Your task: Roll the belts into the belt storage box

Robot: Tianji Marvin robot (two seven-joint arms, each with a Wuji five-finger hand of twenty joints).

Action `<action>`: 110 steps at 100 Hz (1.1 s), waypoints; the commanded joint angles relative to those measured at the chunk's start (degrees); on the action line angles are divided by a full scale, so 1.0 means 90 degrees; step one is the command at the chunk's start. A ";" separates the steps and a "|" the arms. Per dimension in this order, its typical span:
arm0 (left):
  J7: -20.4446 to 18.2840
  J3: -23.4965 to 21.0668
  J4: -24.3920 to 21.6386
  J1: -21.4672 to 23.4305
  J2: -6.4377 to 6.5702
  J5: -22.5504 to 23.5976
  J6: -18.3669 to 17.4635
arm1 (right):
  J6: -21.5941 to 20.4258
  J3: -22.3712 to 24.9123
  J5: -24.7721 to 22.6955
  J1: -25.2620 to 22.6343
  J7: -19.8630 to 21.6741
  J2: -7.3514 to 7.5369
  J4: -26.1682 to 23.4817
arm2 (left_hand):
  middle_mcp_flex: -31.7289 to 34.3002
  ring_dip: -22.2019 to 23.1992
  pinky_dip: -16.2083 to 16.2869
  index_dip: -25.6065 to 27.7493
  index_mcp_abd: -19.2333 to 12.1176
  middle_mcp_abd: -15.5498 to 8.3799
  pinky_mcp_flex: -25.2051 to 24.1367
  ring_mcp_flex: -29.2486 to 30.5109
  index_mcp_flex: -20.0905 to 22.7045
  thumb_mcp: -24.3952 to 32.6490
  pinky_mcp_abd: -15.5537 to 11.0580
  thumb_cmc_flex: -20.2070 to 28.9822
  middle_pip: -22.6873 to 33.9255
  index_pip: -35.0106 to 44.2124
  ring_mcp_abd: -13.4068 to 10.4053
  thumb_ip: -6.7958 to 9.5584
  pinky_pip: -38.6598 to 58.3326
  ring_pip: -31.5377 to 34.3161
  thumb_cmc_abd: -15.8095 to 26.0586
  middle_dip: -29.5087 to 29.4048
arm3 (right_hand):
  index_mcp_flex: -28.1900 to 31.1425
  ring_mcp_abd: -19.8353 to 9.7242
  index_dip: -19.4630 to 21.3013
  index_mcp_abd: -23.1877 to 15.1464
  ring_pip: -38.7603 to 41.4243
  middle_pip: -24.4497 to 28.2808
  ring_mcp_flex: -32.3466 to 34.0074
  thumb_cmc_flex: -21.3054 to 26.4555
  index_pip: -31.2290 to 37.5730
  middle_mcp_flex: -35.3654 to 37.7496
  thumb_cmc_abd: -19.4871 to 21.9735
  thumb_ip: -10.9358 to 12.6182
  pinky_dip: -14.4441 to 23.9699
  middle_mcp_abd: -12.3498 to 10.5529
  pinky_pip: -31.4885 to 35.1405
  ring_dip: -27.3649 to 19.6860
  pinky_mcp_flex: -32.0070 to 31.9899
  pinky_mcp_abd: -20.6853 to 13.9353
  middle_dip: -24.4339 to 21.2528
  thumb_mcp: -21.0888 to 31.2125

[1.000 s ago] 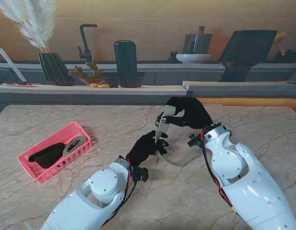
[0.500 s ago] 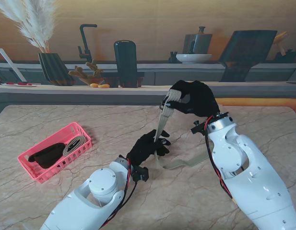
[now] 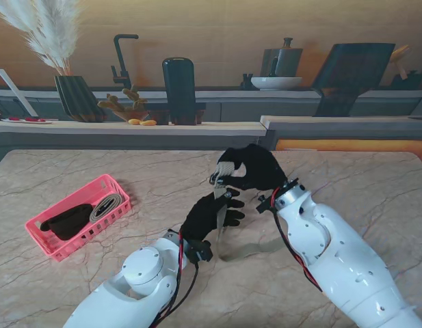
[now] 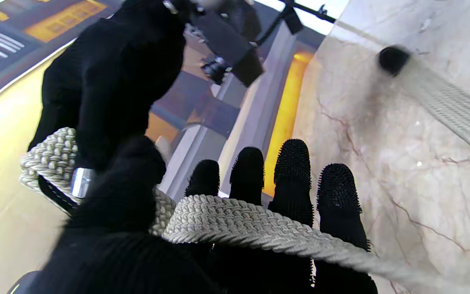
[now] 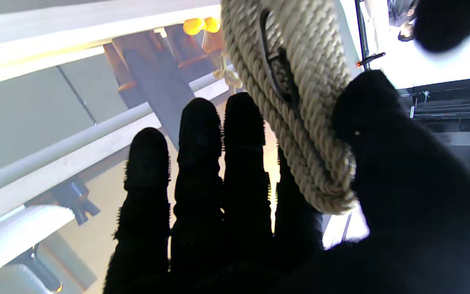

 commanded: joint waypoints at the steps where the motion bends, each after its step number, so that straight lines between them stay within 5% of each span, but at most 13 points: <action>1: -0.0099 -0.0029 -0.0019 0.0023 -0.0075 -0.0102 -0.0204 | -0.0114 -0.0122 -0.0041 -0.0075 0.0071 -0.0016 0.0110 | -0.0267 -0.0210 -0.0096 -0.0198 -0.0510 -0.0085 -0.0105 -0.0196 -0.0194 -0.0002 0.0147 -0.0817 -0.0178 -0.0401 -0.0194 0.0153 -0.0191 -0.0310 -0.0583 -0.0155 | 0.0366 -0.0274 0.0048 -0.1057 0.0064 0.0141 -0.0178 0.0464 0.0928 -0.0059 0.0743 0.0309 -0.0069 -0.0130 0.0170 -0.0045 -0.0033 -0.0211 -0.0023 0.0820; 15: -0.0242 -0.0040 0.0056 0.0012 -0.0080 -0.0325 -0.0552 | -0.0217 -0.0311 -0.0206 -0.0028 0.0016 0.0009 0.0326 | -0.0580 -0.0377 -0.0040 -0.0383 -0.0521 -0.0180 -0.0218 -0.0403 -0.0536 0.1199 0.0311 -0.2184 -0.0367 -0.0738 -0.0356 -0.0073 -0.0599 -0.0737 -0.1421 -0.0282 | 0.0372 -0.0275 0.0037 -0.1071 0.0055 0.0141 -0.0176 0.0455 0.0939 -0.0062 0.0739 0.0313 -0.0091 -0.0129 0.0167 -0.0061 -0.0042 -0.0198 -0.0039 0.0830; 25: -0.0196 -0.0055 0.0042 0.0035 -0.0096 -0.0416 -0.0710 | -0.0298 -0.0429 -0.0281 0.0012 -0.0015 0.0021 0.0465 | -0.0768 -0.0450 -0.0060 -0.0457 -0.0521 -0.0232 -0.0237 -0.0500 -0.0750 0.1406 0.0421 -0.2625 -0.0459 -0.0896 -0.0421 -0.0184 -0.0769 -0.0940 -0.1579 -0.0319 | 0.0367 -0.0269 0.0028 -0.1054 0.0045 0.0150 -0.0187 0.0456 0.0947 -0.0060 0.0730 0.0316 -0.0110 -0.0123 0.0160 -0.0074 -0.0059 -0.0187 -0.0044 0.0841; 48: 0.0197 -0.0146 -0.0128 0.0130 -0.0174 -0.0728 -0.0821 | -0.0469 -0.0706 -0.0470 0.0111 0.0070 0.0087 0.0729 | -0.0977 -0.0489 -0.0089 -0.0553 -0.0544 -0.0293 -0.0111 -0.0564 -0.1146 0.1658 0.0469 -0.3015 -0.0502 -0.1009 -0.0511 -0.0346 -0.0844 -0.1081 -0.1599 -0.0357 | 0.0299 -0.0253 -0.0010 -0.1072 -0.0085 0.0109 -0.0295 0.0433 0.0922 -0.0156 0.0685 0.0328 -0.0158 -0.0126 0.0121 -0.0150 -0.0134 -0.0153 -0.0071 0.0872; 63: 0.0276 -0.0201 -0.0230 0.0191 -0.0196 -0.0968 -0.0766 | -0.0496 -0.0884 -0.0520 0.0222 0.0197 0.0121 0.0872 | -0.0831 -0.0439 -0.0093 -0.0477 -0.0508 -0.0300 0.0136 -0.0383 -0.1161 0.1742 0.0408 -0.2852 -0.0365 -0.0827 -0.0517 -0.0316 -0.0700 -0.0962 -0.1608 -0.0309 | 0.0000 -0.0234 -0.0030 -0.0883 -0.0327 -0.0009 -0.0450 0.0188 0.0768 -0.0432 0.0190 0.0335 -0.0228 -0.0066 0.0049 -0.0309 -0.0234 -0.0128 -0.0059 0.0975; 76: 0.0395 -0.0255 -0.0352 0.0245 -0.0220 -0.1215 -0.0682 | -0.0548 -0.0986 -0.0636 0.0281 0.0289 0.0169 0.0917 | -0.0507 -0.0250 -0.0150 -0.0230 -0.0479 -0.0349 0.0682 0.0136 -0.1231 0.2240 -0.0017 -0.1872 0.0014 -0.0340 -0.0562 -0.0136 -0.0249 -0.0510 -0.1728 -0.0155 | -0.0272 -0.0153 0.0222 -0.0453 -0.0506 0.0026 -0.0715 -0.0440 0.0198 -0.0953 -0.0414 0.0268 -0.0217 0.0076 -0.0065 -0.0413 -0.0402 -0.0102 -0.0117 0.1250; 89: 0.0608 -0.0304 -0.0460 0.0268 -0.0243 -0.1292 -0.0564 | -0.0570 -0.0982 -0.0875 0.0264 0.0338 0.0241 0.0850 | -0.0322 -0.0149 -0.0315 0.0027 -0.0430 -0.0474 0.1243 0.0566 -0.1336 0.2776 -0.0501 -0.0671 0.0443 0.0309 -0.0741 0.0051 0.0064 -0.0106 -0.1582 -0.0007 | -0.0244 -0.0097 0.1164 0.0008 -0.0652 -0.0044 -0.0950 -0.0850 -0.0983 -0.1362 -0.0483 0.0818 -0.0164 0.0218 -0.0202 -0.0456 -0.0545 -0.0078 -0.0094 0.1288; 98: 0.0820 -0.0309 -0.0500 0.0260 -0.0266 -0.1209 -0.0474 | -0.0609 -0.0889 -0.0926 0.0182 0.0520 0.0291 0.0710 | -0.0239 -0.0085 -0.0374 0.0121 -0.0446 -0.0534 0.1430 0.0729 -0.1322 0.2962 -0.0590 0.0121 0.0656 0.0677 -0.0825 0.0205 0.0195 0.0098 -0.1114 0.0065 | -0.0421 -0.0055 0.1667 0.0193 -0.0753 -0.0113 -0.1122 -0.0964 -0.1430 -0.1654 -0.0491 0.0915 -0.0079 0.0329 -0.0326 -0.0460 -0.0695 -0.0060 -0.0033 0.1122; 110: 0.0960 -0.0325 -0.0519 0.0248 -0.0277 -0.1082 -0.0337 | -0.0661 -0.0618 -0.1175 -0.0025 0.0608 0.0368 0.0395 | 0.0054 0.0897 -0.0249 0.0177 -0.0498 -0.0575 0.1512 0.1033 -0.1246 0.3073 -0.0585 0.1608 0.0353 0.1036 -0.0771 0.0039 0.0391 0.0040 -0.0897 0.0867 | -0.0786 -0.0058 0.1649 0.0428 -0.0987 -0.0247 -0.1227 -0.1184 -0.1810 -0.2153 -0.0356 0.0877 -0.0075 0.0424 -0.0445 -0.0557 -0.0773 -0.0041 -0.0011 0.0854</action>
